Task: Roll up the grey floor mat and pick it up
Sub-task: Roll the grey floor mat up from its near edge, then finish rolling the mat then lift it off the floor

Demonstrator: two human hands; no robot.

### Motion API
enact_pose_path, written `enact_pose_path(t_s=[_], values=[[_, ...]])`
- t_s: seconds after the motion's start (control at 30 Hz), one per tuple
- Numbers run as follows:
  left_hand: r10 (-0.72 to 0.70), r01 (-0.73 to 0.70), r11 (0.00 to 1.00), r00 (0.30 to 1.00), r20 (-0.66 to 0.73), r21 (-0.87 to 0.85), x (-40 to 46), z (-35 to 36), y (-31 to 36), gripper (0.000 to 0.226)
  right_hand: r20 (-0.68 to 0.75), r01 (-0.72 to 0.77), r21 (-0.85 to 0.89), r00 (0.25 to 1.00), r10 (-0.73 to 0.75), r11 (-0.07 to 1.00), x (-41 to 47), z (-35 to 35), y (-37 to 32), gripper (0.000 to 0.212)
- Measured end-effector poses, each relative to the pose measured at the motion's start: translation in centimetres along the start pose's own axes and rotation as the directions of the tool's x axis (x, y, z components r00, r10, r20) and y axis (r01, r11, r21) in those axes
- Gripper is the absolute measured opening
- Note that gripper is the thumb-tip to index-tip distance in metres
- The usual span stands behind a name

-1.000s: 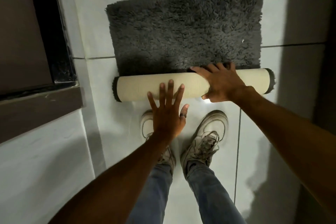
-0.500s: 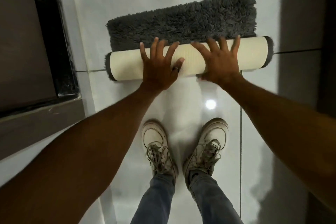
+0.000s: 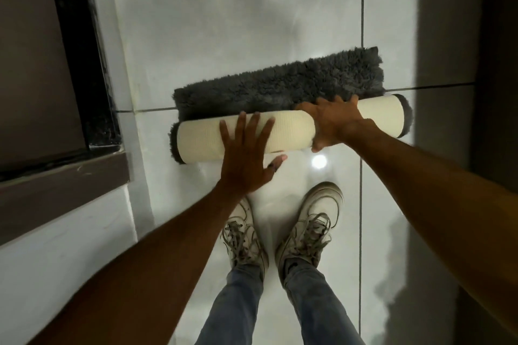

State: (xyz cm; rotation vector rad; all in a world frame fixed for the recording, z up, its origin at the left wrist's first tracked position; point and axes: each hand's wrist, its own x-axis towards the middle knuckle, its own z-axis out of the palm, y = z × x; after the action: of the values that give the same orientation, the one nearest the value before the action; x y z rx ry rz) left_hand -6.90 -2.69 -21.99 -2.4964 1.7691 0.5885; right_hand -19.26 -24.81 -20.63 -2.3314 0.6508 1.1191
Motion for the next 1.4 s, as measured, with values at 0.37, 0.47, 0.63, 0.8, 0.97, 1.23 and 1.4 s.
enact_pose_path(t_s=[0.37,0.47,0.63,0.8,0.97,1.23,1.4], values=[[-0.088,0.085,0.996,0.981,0.175,0.023,-0.5,1.1,0.8,0.111,-0.248,-0.096,0.179,0.959,0.139,0.979,-3.5,1.8,-2.5,0.1],[-0.056,0.06,0.998,0.975,0.216,-0.013,2.0,0.2,-1.2,0.113,-0.592,-0.06,0.417,0.739,0.321,0.907,-6.2,4.0,-5.1,0.077],[-0.039,0.1,0.985,0.925,0.379,-0.143,6.1,-1.8,-3.3,0.109,0.043,0.152,0.981,0.444,0.895,-0.123,-5.2,4.3,-9.4,0.086],[-0.019,0.217,0.931,0.831,0.556,-0.293,9.5,-3.6,-5.0,0.116,0.343,0.021,0.453,0.918,0.196,-0.891,-0.9,4.0,-8.1,0.079],[0.055,0.276,0.899,0.701,0.711,-0.341,11.9,-4.7,-5.2,0.118,0.239,0.054,0.449,0.954,0.179,-0.892,-0.6,5.8,-7.8,0.064],[0.115,0.368,0.774,0.719,0.685,-0.516,8.1,-11.3,-5.3,0.105,0.301,-0.001,0.674,0.914,0.273,-0.739,-7.4,-0.2,-10.0,0.058],[0.109,0.36,0.702,0.798,0.592,-0.615,8.4,-27.7,-6.3,0.118,0.155,0.005,0.875,0.944,0.29,-0.484,-14.9,-17.0,-12.2,0.089]])
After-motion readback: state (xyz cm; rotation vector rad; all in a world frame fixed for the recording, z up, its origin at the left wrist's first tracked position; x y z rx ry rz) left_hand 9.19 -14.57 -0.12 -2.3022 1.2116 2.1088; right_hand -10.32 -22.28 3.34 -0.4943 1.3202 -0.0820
